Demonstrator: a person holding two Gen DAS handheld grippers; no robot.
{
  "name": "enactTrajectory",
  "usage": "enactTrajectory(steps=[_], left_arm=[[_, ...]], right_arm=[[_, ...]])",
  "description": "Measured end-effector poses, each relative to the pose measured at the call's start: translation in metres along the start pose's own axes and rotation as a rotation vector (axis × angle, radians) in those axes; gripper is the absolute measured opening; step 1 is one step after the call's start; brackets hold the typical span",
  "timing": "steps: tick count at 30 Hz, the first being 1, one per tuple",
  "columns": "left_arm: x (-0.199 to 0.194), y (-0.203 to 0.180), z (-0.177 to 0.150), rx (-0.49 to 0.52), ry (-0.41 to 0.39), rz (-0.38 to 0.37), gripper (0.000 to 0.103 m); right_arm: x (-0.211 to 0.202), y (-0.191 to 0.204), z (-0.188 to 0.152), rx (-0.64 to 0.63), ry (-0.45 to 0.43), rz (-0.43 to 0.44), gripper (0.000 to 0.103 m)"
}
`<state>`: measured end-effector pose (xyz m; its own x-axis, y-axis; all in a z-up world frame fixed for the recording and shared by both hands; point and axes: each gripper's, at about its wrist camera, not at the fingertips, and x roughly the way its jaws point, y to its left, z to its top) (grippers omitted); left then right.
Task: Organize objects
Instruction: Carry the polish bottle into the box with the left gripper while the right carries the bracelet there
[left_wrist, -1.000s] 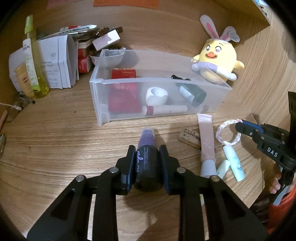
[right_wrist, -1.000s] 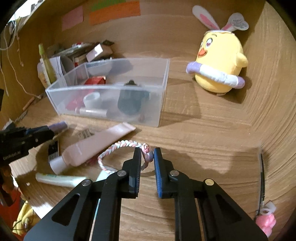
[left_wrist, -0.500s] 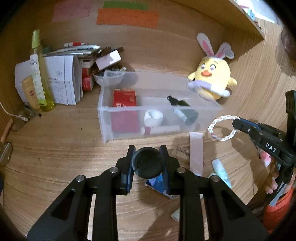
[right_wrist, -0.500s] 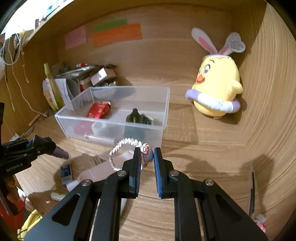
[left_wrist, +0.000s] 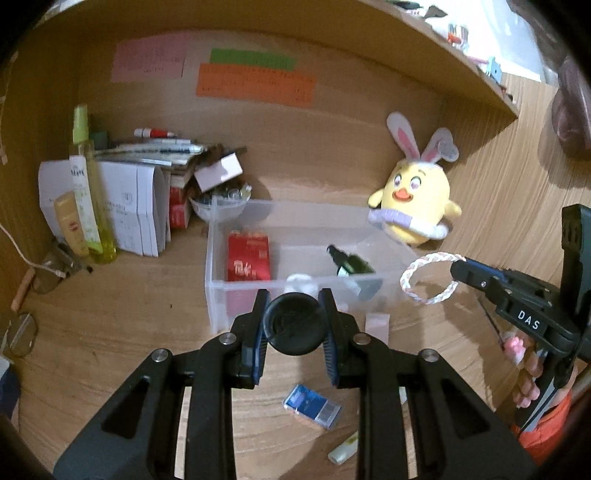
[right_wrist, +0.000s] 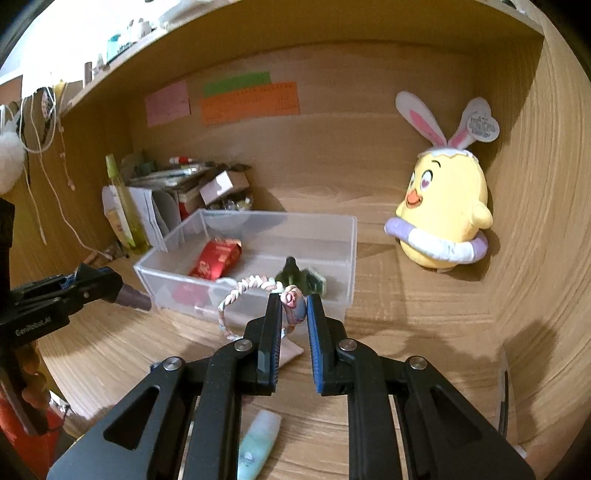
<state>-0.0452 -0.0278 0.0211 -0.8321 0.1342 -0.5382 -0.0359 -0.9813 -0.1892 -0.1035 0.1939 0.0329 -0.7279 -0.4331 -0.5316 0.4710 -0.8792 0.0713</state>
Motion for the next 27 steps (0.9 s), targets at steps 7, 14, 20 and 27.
enactTrajectory(steps=[7, 14, 20, 27], left_arm=[[-0.008, 0.003, 0.019, -0.014, -0.066, 0.002, 0.026], [-0.006, 0.009, 0.035, -0.013, -0.098, 0.03, 0.026], [0.01, 0.013, 0.044, -0.016, -0.094, 0.044, 0.025], [0.027, 0.022, 0.052, -0.03, -0.086, 0.062, 0.026]], right_arm=[[0.0, 0.003, 0.014, -0.002, -0.031, 0.015, 0.012], [0.01, 0.005, 0.028, 0.007, -0.046, 0.034, 0.012], [0.03, 0.005, 0.037, 0.012, -0.032, 0.031, 0.012], [0.054, 0.006, 0.04, 0.018, 0.004, 0.039, 0.012]])
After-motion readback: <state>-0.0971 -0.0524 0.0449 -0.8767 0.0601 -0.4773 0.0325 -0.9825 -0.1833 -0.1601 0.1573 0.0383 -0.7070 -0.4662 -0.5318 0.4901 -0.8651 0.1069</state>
